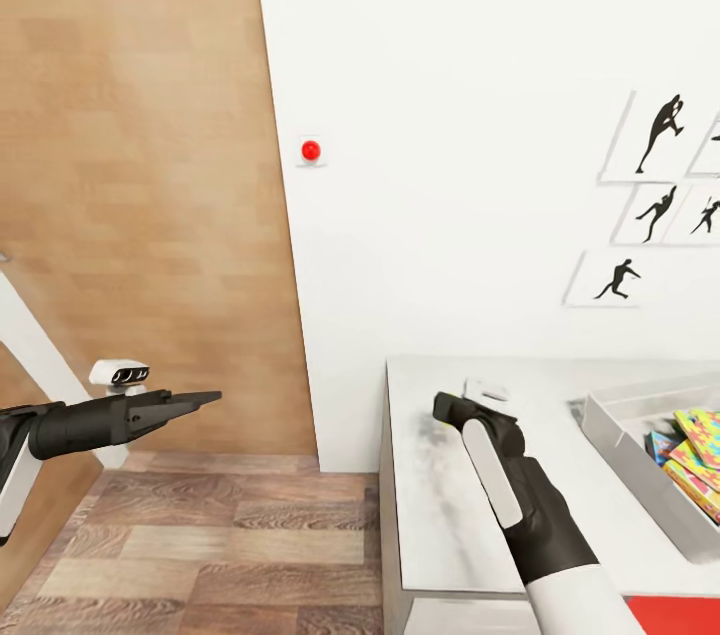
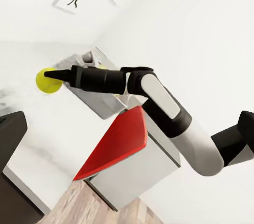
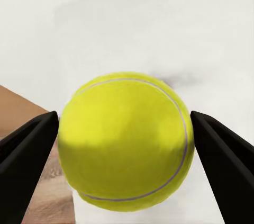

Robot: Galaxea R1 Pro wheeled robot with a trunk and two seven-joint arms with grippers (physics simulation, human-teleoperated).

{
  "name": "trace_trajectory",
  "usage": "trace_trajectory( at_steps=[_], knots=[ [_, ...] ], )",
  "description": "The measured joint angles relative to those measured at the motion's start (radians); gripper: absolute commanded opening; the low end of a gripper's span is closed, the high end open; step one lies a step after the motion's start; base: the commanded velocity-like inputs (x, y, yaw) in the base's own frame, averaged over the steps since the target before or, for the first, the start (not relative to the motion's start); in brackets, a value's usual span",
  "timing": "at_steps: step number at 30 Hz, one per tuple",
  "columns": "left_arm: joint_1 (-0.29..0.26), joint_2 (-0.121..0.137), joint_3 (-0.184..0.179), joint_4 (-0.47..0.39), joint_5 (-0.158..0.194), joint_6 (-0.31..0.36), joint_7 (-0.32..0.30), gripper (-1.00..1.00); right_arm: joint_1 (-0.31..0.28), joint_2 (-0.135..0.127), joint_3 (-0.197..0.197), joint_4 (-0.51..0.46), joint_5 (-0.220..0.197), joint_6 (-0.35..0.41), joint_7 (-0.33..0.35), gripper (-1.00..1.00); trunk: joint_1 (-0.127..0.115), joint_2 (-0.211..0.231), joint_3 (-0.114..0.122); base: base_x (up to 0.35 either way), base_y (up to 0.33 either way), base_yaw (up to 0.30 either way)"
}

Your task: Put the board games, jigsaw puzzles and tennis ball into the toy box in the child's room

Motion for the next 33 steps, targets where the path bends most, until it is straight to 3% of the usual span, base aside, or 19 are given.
trace_trajectory(
  at_steps=[7,12,14,18,22,24,28,30,33],
  knots=[
    [0.000,0.000,0.000,0.000,0.000,0.000,0.000,1.00,0.065,0.000,-0.004,-0.201,-0.006,0.098,0.002,-1.00,0.000,0.000,0.012,0.000,0.000,0.000],
    [0.000,0.000,0.000,0.000,0.000,0.000,0.000,1.00,0.083,0.000,-0.019,-0.258,-0.010,0.143,0.005,-1.00,0.000,0.000,0.020,0.000,0.000,0.000],
    [0.000,0.000,0.000,0.000,0.000,0.000,0.000,1.00,0.086,0.000,-0.027,-0.269,-0.030,0.163,0.018,-1.00,0.000,0.000,0.023,0.000,0.000,0.000],
    [0.000,0.000,0.000,0.000,0.000,0.000,0.000,1.00,0.087,-0.001,-0.057,-0.285,-0.110,0.198,0.063,-1.00,0.000,0.000,0.030,0.000,0.000,0.000],
    [0.000,0.000,0.000,0.000,0.000,0.000,0.000,1.00,0.089,-0.023,-0.120,-0.283,-0.183,0.224,0.134,-1.00,0.000,0.000,0.036,0.000,0.000,0.001],
    [0.000,0.000,0.000,0.000,0.000,0.000,0.000,1.00,0.090,-0.053,-0.140,-0.282,-0.207,0.228,0.209,-1.00,0.000,0.000,0.039,0.000,0.000,0.009],
    [0.000,0.000,0.000,0.000,0.000,0.000,0.000,1.00,0.107,-0.086,-0.155,-0.282,-0.223,0.226,0.372,-1.00,0.000,0.000,0.040,0.000,0.000,0.003],
    [0.000,0.000,0.000,0.000,0.000,0.000,0.000,1.00,0.127,-0.091,-0.158,-0.282,-0.225,0.226,0.424,-1.00,0.000,0.000,0.040,0.000,0.000,0.000],
    [0.000,0.000,0.000,0.000,0.000,0.000,0.000,1.00,0.134,-0.093,-0.160,-0.283,-0.227,0.227,0.443,-1.00,0.000,0.000,0.041,0.000,0.000,0.000]
  ],
)
